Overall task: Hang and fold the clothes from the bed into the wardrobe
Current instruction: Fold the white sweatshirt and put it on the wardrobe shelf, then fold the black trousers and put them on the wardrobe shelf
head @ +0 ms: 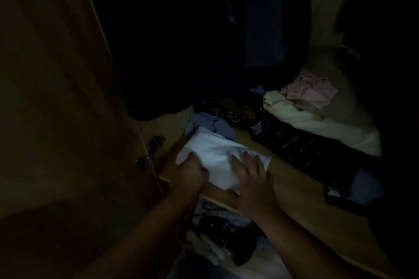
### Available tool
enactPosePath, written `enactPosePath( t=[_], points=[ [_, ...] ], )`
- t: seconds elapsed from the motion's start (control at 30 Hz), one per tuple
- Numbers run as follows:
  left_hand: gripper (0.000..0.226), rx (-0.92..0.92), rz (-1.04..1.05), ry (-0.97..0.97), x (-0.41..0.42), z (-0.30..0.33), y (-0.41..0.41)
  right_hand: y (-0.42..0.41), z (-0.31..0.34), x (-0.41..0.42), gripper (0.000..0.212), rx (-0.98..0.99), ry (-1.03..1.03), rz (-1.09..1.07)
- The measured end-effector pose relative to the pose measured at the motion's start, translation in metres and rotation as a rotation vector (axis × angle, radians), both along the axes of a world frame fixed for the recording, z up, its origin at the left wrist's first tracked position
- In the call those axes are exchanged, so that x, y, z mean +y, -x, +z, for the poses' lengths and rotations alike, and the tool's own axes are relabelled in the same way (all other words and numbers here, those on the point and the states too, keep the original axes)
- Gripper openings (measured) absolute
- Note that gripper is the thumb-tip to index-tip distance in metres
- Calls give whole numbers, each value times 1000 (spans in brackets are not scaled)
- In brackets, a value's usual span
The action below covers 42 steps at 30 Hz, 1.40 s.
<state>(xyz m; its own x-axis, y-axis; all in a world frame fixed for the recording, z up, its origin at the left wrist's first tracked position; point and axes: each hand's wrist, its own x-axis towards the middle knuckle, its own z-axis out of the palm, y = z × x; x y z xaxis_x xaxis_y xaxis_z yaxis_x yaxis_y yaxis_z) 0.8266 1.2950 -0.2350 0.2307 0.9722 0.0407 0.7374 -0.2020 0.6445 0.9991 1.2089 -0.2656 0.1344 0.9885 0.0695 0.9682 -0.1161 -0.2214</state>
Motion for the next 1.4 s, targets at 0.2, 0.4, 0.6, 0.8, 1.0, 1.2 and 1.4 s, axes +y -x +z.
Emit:
enactPosePath(
  t=[0.2,0.4,0.6,0.8,1.0,1.2,1.4],
  points=[
    [66,424,-472,-325,50,-36,-18,-1,-32,6,83,-11,30,-41],
    [66,506,-371,-293,70,-64,-10,-3,-45,29,83,50,12,41],
    [62,543,-286,-285,93,-61,-1,-2,-42,68,78,85,86,76],
    [61,512,-312,-250,92,-60,1,2,-34,67,78,118,80,28],
    [68,518,-273,-199,72,-25,-17,11,1,26,81,58,113,-139],
    [67,299,-746,-282,-43,-16,-77,7,14,-96,79,131,4,-550],
    [72,332,-1116,-346,-157,-19,-85,30,18,-273,73,95,10,-892]
  ],
)
